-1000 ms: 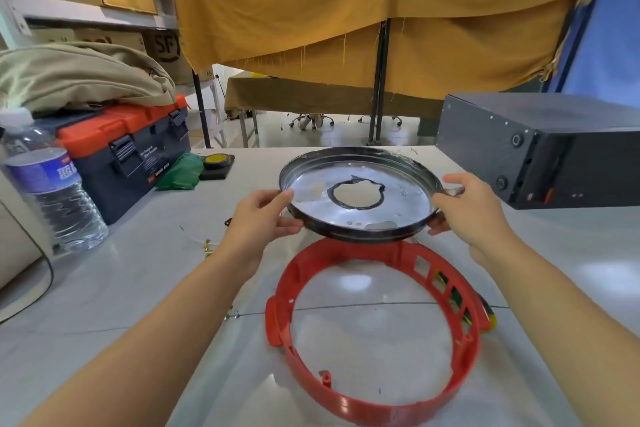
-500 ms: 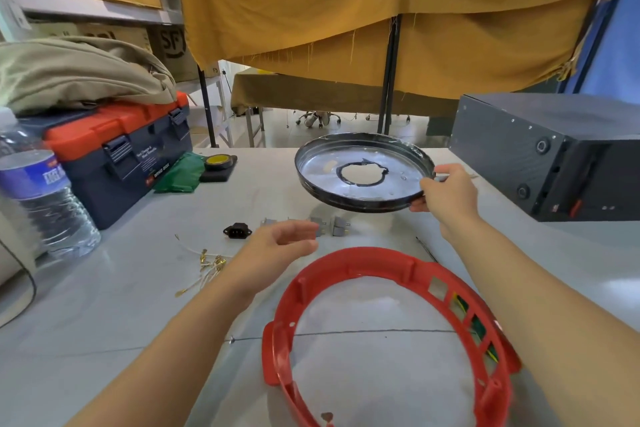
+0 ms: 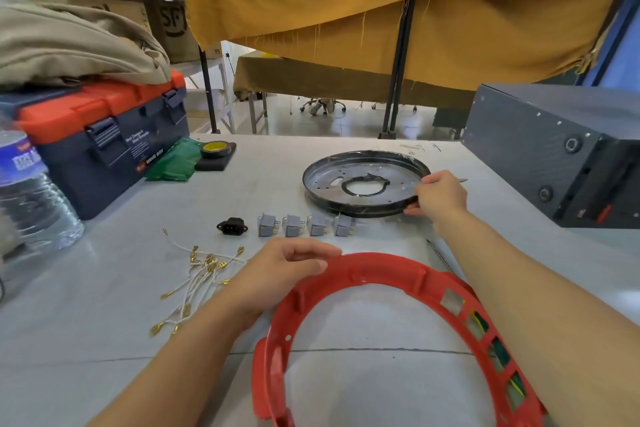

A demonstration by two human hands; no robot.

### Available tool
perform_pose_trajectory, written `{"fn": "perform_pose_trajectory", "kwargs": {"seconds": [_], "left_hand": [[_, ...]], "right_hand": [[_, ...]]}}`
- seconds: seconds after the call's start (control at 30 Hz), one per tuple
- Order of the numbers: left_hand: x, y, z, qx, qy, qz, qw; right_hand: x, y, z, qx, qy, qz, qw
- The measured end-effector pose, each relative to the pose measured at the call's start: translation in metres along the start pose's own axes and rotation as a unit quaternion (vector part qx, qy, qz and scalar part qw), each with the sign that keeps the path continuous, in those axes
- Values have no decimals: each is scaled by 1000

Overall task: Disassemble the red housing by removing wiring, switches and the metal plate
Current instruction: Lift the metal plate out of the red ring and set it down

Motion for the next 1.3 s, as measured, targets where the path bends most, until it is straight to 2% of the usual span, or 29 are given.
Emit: {"fn": "perform_pose_trajectory", "kwargs": {"seconds": [0.2,0.3,0.5,0.67,0.87,1.07,1.3], "left_hand": [[-1,0,-6,23,-9,9,1000],[-2,1,-6,27,-10,9,1000],[1,3,-3,17,-3,21,1000],[6,3,1,18,13,47,999],[10,0,9,14,22,88,996],[27,5,11,-30,22,67,997],[35,8,6,-3,21,103,994]], "right_hand": [[-5,2,10,11,52,-59,997],[-7,2,14,41,41,-82,995],[16,-24,7,127,-54,-40,990],[62,-57,11,121,-129,-151,973],[93,-93,28,149,-138,-70,977],[109,-113,49,180,-118,-21,976],[109,-115,74,177,-57,-7,983]]}}
Point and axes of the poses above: each hand's wrist, its own x-axis away from the middle knuckle, its own y-axis out of the palm, z = x × y, the point moved 3 cm from there along -x, towards the middle knuckle, and after that the axes turned 9 degrees about y, right-handed, at the moved point
